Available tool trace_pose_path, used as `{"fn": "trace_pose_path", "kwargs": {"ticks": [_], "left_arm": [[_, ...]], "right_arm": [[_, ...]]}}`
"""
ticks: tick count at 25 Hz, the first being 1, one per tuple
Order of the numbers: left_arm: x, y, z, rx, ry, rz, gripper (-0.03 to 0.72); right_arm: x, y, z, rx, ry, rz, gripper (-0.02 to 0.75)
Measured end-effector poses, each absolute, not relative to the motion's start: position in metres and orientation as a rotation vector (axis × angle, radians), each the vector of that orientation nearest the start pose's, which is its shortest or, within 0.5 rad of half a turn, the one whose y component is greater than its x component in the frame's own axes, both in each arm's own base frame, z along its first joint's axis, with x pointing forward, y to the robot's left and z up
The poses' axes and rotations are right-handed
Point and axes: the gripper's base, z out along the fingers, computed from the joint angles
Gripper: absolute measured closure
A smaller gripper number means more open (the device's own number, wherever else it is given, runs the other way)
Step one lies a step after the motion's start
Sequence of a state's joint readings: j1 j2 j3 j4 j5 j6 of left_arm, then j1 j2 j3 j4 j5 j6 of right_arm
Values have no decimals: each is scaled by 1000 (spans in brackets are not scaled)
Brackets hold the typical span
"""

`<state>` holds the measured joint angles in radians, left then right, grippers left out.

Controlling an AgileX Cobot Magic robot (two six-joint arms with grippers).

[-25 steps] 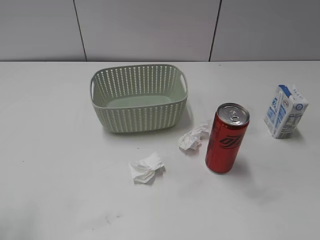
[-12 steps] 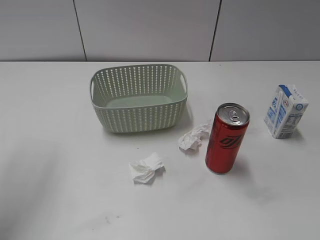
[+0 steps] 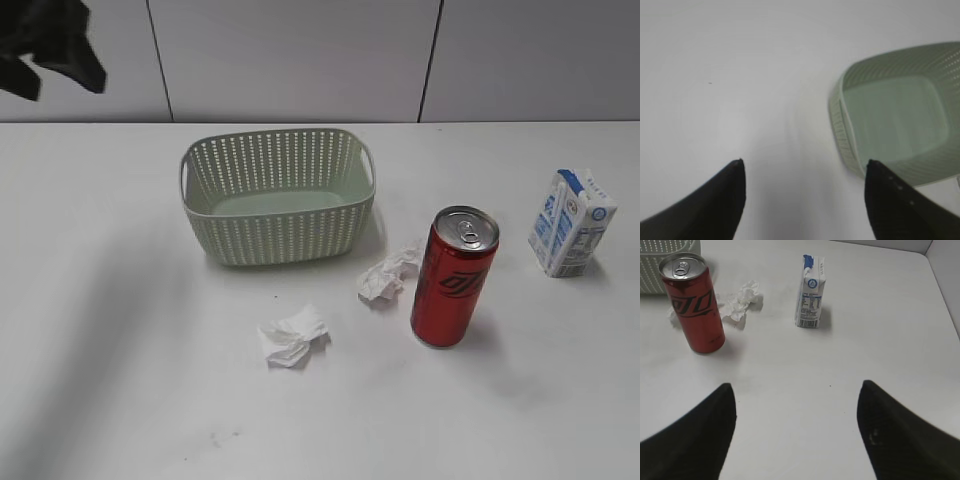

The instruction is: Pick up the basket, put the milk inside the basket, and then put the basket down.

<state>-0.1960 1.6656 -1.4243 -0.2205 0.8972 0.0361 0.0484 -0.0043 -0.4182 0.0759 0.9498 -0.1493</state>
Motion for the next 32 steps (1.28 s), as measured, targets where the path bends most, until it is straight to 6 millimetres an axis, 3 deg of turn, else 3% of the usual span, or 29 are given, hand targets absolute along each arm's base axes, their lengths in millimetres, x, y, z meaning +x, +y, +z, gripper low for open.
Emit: {"fn": "trace_pose_path", "kwargs": {"ticks": [6,10,17,22,25,28,32], "left_arm": [[394,-132,266,162,2749,-385,125],[411,-156,225,116,2865,-376,125],[418,-160,162,-36,3063,-288,125],[423,-161,155,-80,3036,-296,138],[425,-161,155,-84,3009,-304,188],[426,-162,155,-87,2997,-308,290],[427,-162,155,-88,2995,-310,484]], "right_arm": [[7,6,263,-192,2000,27,146],[7,6,263,-192,2000,27,146],[7,6,263,-193,2000,26,146],[7,6,263,-193,2000,26,146],[7,6,263,-193,2000,26,146],[8,6,263,-192,1999,27,146],[8,6,263,-192,1999,26,146]]}}
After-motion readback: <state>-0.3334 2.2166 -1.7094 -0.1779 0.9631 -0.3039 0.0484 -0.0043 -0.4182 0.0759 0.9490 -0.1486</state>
